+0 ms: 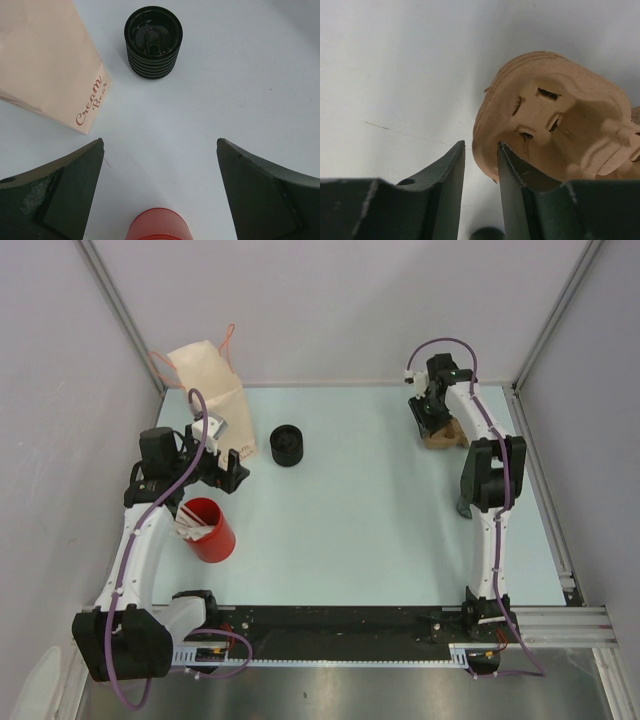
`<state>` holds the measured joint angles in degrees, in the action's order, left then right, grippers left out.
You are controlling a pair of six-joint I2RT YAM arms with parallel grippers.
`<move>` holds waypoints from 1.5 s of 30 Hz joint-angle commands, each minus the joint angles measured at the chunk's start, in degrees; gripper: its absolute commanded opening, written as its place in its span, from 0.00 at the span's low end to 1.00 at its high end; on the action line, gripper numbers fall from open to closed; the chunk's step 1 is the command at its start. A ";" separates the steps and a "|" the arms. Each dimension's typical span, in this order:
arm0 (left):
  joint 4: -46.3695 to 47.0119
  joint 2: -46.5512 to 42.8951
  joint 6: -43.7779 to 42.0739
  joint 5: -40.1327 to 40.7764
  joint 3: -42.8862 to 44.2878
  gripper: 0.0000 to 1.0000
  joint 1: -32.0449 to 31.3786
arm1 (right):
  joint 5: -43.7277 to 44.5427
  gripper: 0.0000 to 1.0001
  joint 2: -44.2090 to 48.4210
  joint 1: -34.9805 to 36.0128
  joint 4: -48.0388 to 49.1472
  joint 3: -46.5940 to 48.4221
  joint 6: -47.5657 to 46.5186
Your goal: Pack the takeout coffee
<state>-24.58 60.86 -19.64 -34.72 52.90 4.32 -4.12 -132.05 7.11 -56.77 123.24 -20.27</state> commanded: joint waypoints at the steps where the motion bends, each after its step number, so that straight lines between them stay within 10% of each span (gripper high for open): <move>1: 1.64 -0.39 -1.37 -1.40 -0.43 0.99 0.34 | 0.16 0.36 -0.23 -1.14 -1.15 3.06 -0.47; 25: 1.73 -0.39 -1.54 -1.40 -0.52 0.99 0.43 | -0.10 0.00 0.39 -1.05 -1.76 3.32 -1.09; 45: 1.73 -0.30 -1.46 -1.40 -0.52 1.00 0.43 | -3.26 0.00 5.13 -2.54 0.79 3.59 2.60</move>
<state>-24.58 60.86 -19.99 -34.72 52.38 4.38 -6.63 -131.98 5.50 -57.87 124.64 -20.01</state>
